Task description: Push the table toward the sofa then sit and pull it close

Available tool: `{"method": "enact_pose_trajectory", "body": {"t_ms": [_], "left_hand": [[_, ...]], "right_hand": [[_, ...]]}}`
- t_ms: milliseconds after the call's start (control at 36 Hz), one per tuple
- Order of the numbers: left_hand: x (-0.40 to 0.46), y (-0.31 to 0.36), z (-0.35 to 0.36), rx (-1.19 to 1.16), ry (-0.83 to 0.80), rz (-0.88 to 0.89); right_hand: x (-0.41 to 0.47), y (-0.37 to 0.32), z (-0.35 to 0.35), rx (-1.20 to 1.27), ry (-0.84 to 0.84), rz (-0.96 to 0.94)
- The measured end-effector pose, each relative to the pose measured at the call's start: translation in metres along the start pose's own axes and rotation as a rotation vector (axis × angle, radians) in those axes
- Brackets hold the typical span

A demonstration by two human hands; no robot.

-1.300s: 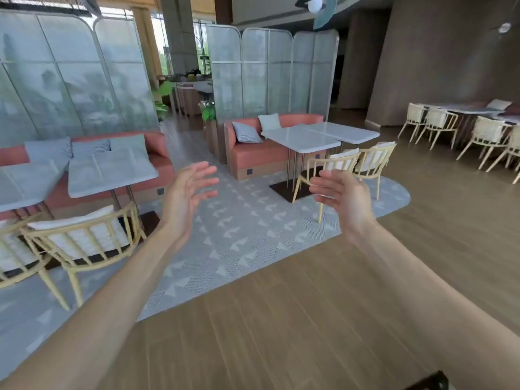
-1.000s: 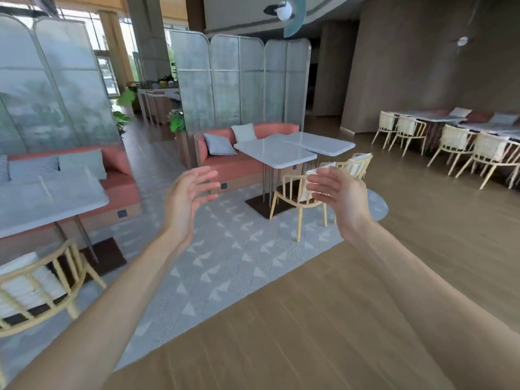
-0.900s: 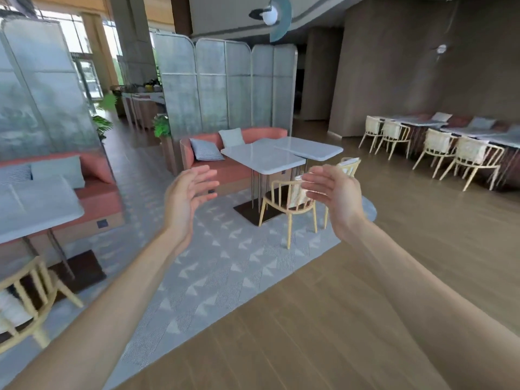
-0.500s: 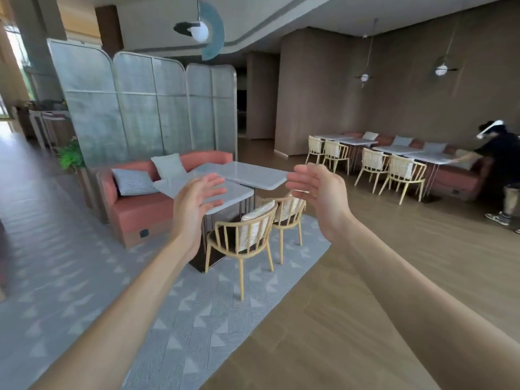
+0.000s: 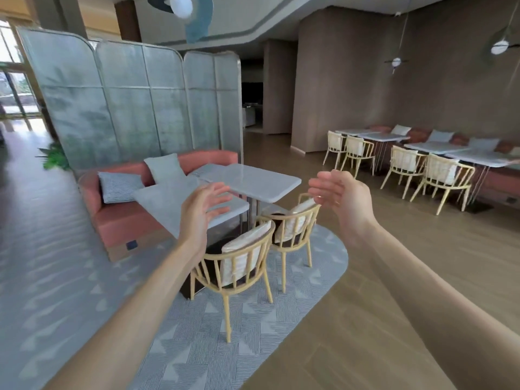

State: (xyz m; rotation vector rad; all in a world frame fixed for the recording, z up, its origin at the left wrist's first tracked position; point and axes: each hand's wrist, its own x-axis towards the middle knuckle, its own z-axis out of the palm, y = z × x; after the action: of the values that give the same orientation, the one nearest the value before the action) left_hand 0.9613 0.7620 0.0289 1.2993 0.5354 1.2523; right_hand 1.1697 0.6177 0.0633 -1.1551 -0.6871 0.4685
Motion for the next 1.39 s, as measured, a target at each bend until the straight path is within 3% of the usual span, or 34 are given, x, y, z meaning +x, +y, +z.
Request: {"method": "enact_pose_trajectory", "body": {"t_ms": [444,694,972,1389], "left_hand": [[0.292,-0.219,0.186,-0.01,0.123,-0.039],[0.464,-0.312,0.3,-0.012,0.142,-0.091],[0.629,-0.443,0.387,0.155,0.168,0.038],[0.876,-0.584,0.482,0.17,0.52,-0.031]], "right_hand": [[0.381,0.131,-0.1,-0.048,-0.03,0.076],[0.603,0.162,-0.144,-0.06,-0.052,0.069],[0.833,0.254,-0.191,-0.053,-0.146,0.053],[1.182,0.37,-0.185,-0.098,-0.377,0.162]]}}
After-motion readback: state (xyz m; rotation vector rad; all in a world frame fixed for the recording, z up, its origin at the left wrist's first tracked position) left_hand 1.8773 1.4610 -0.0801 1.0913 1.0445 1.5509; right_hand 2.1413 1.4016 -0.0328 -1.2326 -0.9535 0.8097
